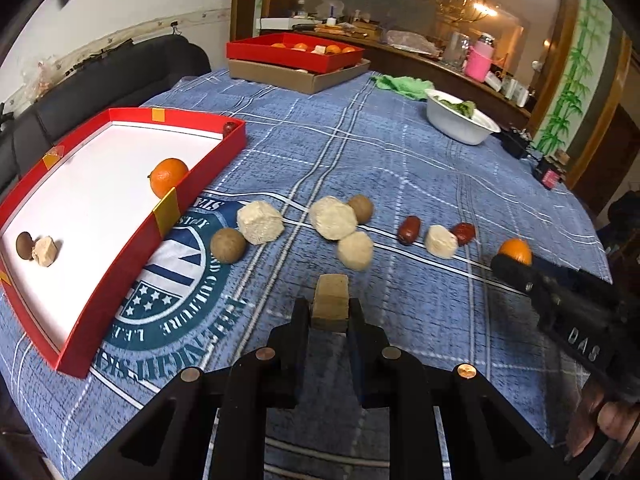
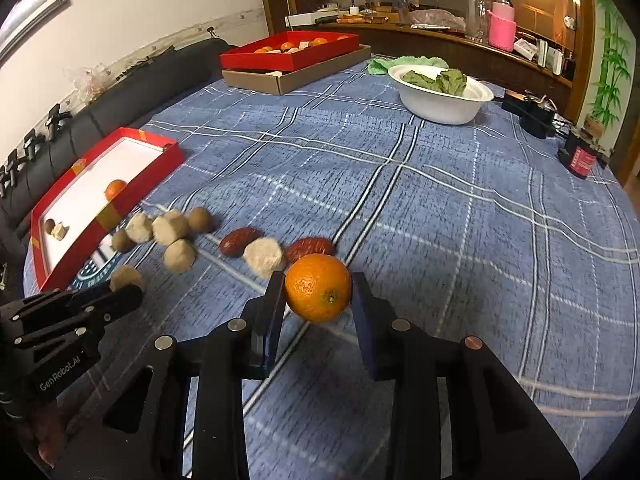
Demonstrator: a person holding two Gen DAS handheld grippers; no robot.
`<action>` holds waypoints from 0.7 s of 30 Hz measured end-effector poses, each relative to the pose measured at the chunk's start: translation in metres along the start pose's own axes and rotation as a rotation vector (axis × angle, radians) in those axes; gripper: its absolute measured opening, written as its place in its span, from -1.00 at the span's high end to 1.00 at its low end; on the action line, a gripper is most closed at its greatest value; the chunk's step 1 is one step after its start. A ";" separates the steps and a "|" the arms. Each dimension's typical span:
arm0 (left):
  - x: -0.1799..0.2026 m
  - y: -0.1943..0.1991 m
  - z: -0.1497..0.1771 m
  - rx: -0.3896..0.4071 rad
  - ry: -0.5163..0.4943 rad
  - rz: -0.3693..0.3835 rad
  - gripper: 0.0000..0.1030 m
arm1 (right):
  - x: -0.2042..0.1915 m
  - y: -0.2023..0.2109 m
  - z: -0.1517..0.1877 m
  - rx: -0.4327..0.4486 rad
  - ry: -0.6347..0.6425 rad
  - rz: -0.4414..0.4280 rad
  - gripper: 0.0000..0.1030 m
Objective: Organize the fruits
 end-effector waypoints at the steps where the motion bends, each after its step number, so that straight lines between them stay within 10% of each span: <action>1: 0.000 0.002 0.002 0.000 -0.001 0.006 0.66 | -0.002 0.003 0.003 -0.001 0.002 0.002 0.39; 21: 0.004 0.019 0.016 0.031 -0.025 -0.010 0.66 | -0.018 0.021 0.025 0.034 0.013 -0.012 0.39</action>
Point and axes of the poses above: each gripper's, at about its wrist camera, not at the fingertips, and y roughly against the way its jaws point, x to its right, z to its underside, the point moved 2 cm from there along -y, roughly the way its jaws point, and after that the axes turned 15 degrees about -z, right-handed, at the moved point
